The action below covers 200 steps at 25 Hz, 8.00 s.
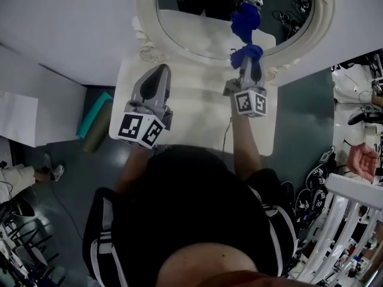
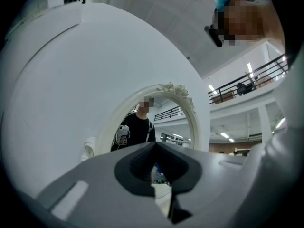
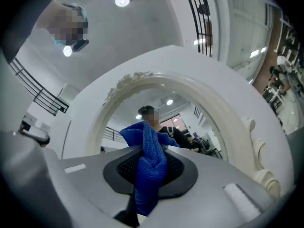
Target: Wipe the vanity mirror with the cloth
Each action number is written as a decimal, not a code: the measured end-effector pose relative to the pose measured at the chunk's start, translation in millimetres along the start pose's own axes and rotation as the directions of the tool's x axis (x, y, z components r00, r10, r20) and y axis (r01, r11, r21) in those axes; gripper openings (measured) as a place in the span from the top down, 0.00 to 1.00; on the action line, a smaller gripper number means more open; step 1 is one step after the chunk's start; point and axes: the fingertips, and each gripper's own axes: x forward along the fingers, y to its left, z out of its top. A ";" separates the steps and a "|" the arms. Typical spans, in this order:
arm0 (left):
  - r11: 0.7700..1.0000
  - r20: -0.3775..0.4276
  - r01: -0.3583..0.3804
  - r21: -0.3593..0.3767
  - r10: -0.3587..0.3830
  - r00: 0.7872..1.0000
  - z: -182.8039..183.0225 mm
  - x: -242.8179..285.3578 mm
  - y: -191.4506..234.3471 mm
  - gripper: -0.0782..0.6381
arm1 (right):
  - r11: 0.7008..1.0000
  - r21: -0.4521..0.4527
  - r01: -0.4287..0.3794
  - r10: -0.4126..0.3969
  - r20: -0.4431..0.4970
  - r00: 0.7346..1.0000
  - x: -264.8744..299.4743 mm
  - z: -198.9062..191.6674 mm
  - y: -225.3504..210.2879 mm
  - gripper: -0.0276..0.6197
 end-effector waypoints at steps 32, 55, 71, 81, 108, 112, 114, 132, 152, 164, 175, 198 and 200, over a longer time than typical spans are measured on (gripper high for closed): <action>0.999 0.000 0.005 -0.032 -0.005 1.000 0.0 18.6 -2.5 0.88 | 0.944 -0.324 0.067 0.019 0.256 0.967 128.5 211.5 -5.3 0.88; 0.998 -0.033 0.002 -0.056 -0.003 0.999 -11.5 31.2 5.8 0.88 | 0.419 -0.879 -0.226 0.279 -0.112 0.954 137.6 123.8 96.6 0.88; 0.998 -0.086 -0.025 -0.065 0.019 0.996 -23.1 37.8 13.3 0.88 | 0.421 -0.703 -0.573 0.318 -0.477 0.819 48.6 -116.4 36.5 0.88; 0.997 -0.115 -0.043 -0.059 0.036 0.993 -39.2 45.4 5.7 0.88 | 0.463 -0.554 -0.692 0.287 -0.645 0.708 20.9 -189.8 8.5 0.88; 0.998 -0.067 -0.026 -0.059 0.022 0.998 -27.0 9.7 -1.5 0.88 | 0.827 -0.290 -0.482 0.322 -0.458 0.828 4.6 -126.5 30.8 0.88; 0.998 -0.058 -0.002 -0.064 -0.002 0.998 -24.6 9.5 -6.9 0.88 | 0.946 -0.147 -0.290 0.257 -0.205 0.944 2.7 -60.1 34.9 0.88; 0.998 -0.057 0.011 -0.064 -0.015 0.998 -22.8 10.0 -12.0 0.88 | 0.979 -0.092 -0.182 0.176 -0.073 0.982 1.8 -22.8 24.5 0.88; 0.998 -0.042 0.020 -0.062 -0.022 0.999 -16.8 -2.5 -17.8 0.88 | 0.964 -0.195 0.182 -0.132 0.244 0.961 69.9 167.7 -67.6 0.88; 0.997 -0.068 -0.011 -0.075 0.006 0.998 -27.1 8.8 -0.2 0.88 | 0.675 -0.734 -0.073 0.164 0.053 0.985 128.7 196.4 23.9 0.88; 0.996 -0.095 0.033 -0.087 -0.041 0.995 -40.9 33.0 -17.3 0.88 | 0.407 -0.842 -0.354 0.238 -0.276 0.931 85.5 64.2 2.8 0.88; 0.996 -0.130 0.023 -0.090 -0.035 0.991 -49.3 42.0 -18.1 0.88 | 0.445 -0.722 -0.530 0.225 -0.483 0.846 33.9 -61.3 -35.9 0.88; 0.992 -0.117 -0.083 -0.100 0.071 0.991 -43.1 32.8 8.3 0.88 | 0.523 -0.338 -0.783 0.171 -0.858 0.484 -0.6 -228.8 -8.3 0.89; 0.990 -0.116 -0.103 -0.099 0.092 0.989 -45.9 31.5 9.7 0.88 | 0.555 -0.286 -0.782 0.186 -0.873 0.451 -1.0 -238.3 -10.0 0.89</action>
